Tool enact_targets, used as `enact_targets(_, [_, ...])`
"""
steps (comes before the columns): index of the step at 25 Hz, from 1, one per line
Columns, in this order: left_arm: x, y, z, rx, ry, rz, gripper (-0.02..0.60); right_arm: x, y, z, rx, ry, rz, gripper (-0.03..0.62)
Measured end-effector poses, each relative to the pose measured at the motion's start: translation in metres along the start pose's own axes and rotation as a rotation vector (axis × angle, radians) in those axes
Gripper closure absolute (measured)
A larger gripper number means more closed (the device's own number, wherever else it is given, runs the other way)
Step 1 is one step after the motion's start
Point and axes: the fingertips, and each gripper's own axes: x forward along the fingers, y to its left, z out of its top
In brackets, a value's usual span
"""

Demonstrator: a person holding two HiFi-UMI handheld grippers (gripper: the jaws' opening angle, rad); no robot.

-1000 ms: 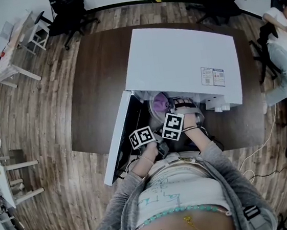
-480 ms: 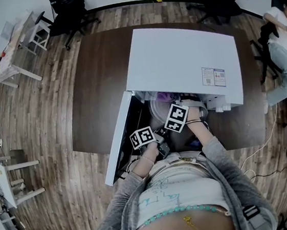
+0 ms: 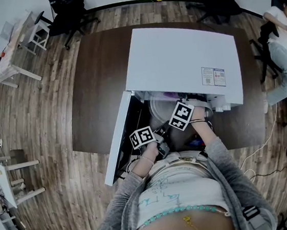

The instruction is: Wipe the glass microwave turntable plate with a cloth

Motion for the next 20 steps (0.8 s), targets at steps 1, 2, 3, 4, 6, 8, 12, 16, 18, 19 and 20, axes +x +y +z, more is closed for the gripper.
enact_targets(1, [0.000,0.000,0.000,0.000,0.000,0.000,0.520,-0.001,0.001,-0.002,-0.003,0.003,-0.001,0.471])
enact_targets(2, [-0.001,0.000,0.000,-0.001,0.000,0.001,0.520,-0.002,0.002,-0.004,-0.007,0.006,-0.001,0.471])
enact_targets(3, [-0.001,0.000,0.000,-0.001,-0.001,0.001,0.520,-0.003,0.004,-0.005,-0.012,0.007,0.000,0.471])
enact_targets(4, [-0.001,0.000,0.000,-0.001,-0.001,0.001,0.520,-0.004,0.005,-0.007,-0.021,0.009,0.001,0.471])
enact_targets(6, [0.000,0.000,0.000,-0.003,-0.003,-0.001,0.520,-0.006,0.008,-0.009,-0.043,0.012,0.001,0.470])
enact_targets(8, [-0.002,-0.001,0.002,-0.006,-0.008,-0.003,0.520,-0.008,0.012,-0.010,-0.050,0.015,0.005,0.471])
enact_targets(12, [-0.003,-0.003,0.003,-0.012,-0.019,-0.007,0.520,-0.014,0.020,-0.013,-0.034,0.017,0.025,0.471])
enact_targets(16, [-0.002,-0.002,0.003,-0.017,-0.029,-0.005,0.520,-0.018,0.027,-0.018,-0.016,0.016,0.045,0.471])
enact_targets(18, [-0.002,-0.001,0.003,-0.018,-0.033,-0.005,0.520,-0.020,0.030,-0.021,-0.014,0.019,0.052,0.471])
enact_targets(19, [-0.002,-0.001,0.002,-0.020,-0.034,-0.004,0.520,-0.022,0.032,-0.022,-0.016,0.020,0.054,0.471])
enact_targets(20, [-0.003,-0.001,0.002,-0.022,-0.035,-0.003,0.520,-0.023,0.034,-0.023,-0.019,0.022,0.056,0.471])
